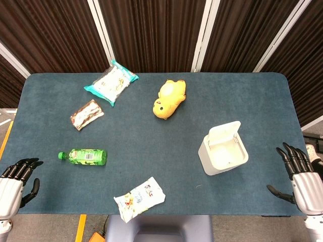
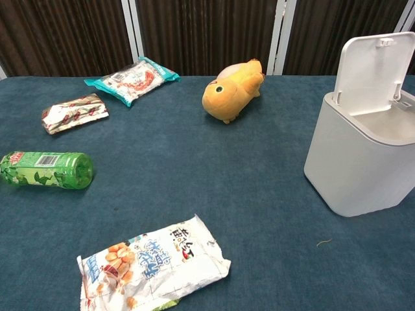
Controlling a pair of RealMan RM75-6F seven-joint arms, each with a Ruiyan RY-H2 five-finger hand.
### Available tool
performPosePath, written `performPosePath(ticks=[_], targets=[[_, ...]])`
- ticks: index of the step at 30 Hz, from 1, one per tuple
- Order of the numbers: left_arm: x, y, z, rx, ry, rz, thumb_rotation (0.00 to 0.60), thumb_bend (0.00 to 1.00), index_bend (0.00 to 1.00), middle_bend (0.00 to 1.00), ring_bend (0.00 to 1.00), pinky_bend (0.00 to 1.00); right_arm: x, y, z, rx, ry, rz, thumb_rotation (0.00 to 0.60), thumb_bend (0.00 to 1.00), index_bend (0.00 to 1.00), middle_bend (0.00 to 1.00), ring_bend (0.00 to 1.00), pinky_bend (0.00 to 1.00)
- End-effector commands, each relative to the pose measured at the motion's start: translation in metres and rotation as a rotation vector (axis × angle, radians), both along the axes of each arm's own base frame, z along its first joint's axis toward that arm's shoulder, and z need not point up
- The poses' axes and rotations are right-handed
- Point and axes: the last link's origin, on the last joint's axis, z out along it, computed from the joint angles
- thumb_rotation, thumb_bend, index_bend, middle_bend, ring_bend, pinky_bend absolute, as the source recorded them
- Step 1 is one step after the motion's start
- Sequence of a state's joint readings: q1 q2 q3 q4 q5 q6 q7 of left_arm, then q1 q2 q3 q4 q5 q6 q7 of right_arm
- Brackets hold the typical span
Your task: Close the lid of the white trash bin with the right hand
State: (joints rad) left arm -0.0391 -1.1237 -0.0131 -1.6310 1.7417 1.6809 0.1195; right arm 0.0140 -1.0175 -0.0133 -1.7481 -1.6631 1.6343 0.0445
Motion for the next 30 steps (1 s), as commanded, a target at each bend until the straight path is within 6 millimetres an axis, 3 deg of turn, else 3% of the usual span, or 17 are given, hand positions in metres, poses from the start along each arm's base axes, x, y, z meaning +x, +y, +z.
performPosePath(ticks=[1,6,7,10,13,19,22,30], targets=[[-0.001,0.0,-0.001,-0.004,0.004,0.004,0.6,0.54,0.28,0.25,0.23,0.38,0.0,-0.002,0.0,-0.002,0.003,-0.007,0.6,0.13,0.0,0.09,0.0,0.18],[-0.001,0.001,-0.001,-0.006,0.005,0.009,0.6,0.54,0.28,0.25,0.23,0.38,0.001,-0.001,-0.001,0.001,-0.002,0.002,0.6,0.13,0.0,0.13,0.02,0.2],[-0.001,0.001,-0.001,-0.007,0.003,0.009,0.6,0.54,0.28,0.25,0.23,0.38,0.002,-0.001,-0.001,0.0,-0.007,0.006,0.6,0.14,0.0,0.2,0.09,0.24],[-0.001,-0.001,-0.001,-0.018,-0.006,0.009,0.6,0.54,0.28,0.25,0.23,0.38,0.005,0.002,-0.007,-0.006,0.002,0.017,0.6,0.14,0.0,0.49,0.46,0.51],[0.0,-0.004,0.001,-0.019,-0.013,0.008,0.6,0.54,0.28,0.25,0.23,0.38,0.012,-0.002,-0.016,0.027,0.042,0.028,0.6,0.27,0.0,0.59,0.66,0.67],[0.004,-0.007,0.004,0.004,-0.013,-0.028,0.6,0.54,0.28,0.25,0.24,0.38,0.042,-0.03,-0.031,0.116,0.07,0.052,0.6,0.61,0.0,0.69,0.75,0.72],[0.001,-0.006,0.003,-0.003,-0.008,-0.005,0.6,0.54,0.28,0.25,0.24,0.38,0.06,-0.049,-0.038,0.116,0.072,0.071,0.6,0.72,0.0,0.71,0.77,0.72],[0.002,-0.008,0.008,0.013,-0.021,-0.017,0.6,0.54,0.28,0.25,0.24,0.38,0.092,-0.087,-0.059,0.117,0.068,0.046,0.6,0.75,0.0,0.71,0.78,0.72]])
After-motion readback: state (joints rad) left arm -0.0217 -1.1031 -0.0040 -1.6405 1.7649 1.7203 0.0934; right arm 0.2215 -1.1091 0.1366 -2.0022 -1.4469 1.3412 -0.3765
